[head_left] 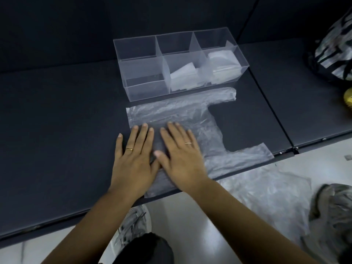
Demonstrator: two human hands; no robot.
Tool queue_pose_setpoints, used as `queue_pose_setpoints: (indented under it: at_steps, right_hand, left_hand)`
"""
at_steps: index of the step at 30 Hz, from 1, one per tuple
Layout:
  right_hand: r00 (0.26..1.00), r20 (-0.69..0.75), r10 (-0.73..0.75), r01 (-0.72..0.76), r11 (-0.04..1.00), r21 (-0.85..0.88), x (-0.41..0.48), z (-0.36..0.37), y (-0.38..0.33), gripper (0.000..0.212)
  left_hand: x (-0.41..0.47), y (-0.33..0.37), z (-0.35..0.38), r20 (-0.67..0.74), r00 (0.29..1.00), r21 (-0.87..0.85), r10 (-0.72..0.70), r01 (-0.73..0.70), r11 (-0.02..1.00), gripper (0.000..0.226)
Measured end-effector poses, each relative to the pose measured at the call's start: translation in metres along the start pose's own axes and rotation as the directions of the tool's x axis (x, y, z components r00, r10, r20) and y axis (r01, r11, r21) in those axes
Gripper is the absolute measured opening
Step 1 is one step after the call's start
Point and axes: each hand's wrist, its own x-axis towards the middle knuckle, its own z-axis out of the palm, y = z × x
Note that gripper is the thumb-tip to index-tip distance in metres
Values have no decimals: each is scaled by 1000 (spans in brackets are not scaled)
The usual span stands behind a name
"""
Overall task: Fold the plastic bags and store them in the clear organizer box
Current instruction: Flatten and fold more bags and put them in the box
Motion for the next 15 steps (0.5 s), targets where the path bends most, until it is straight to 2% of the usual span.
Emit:
queue_pose_setpoints:
  at_steps: [3, 6, 12, 13, 15]
  right_hand:
    - [992, -85, 95, -107, 983, -152, -14, -6, 47, 69]
    - [956, -144, 257, -277, 951, -141, -28, -21, 97, 72]
    - [841, -280, 463, -494, 868, -50, -45, -50, 176, 74]
    - [816, -295, 497, -527, 850, -27, -47, -55, 183, 74]
    - [803, -319, 503, -527, 850, 12, -49, -62, 182, 73]
  left_hand:
    - [1, -1, 2, 0, 1000, 44, 16, -16, 999, 76]
    - [1, -3, 3, -15, 999, 65, 29, -28, 998, 76]
    - [-8, -7, 0, -64, 997, 56, 37, -33, 998, 76]
    - [-11, -8, -2, -97, 993, 31, 64, -61, 998, 75]
    - [-21, -12, -3, -149, 969, -52, 197, -207, 977, 73]
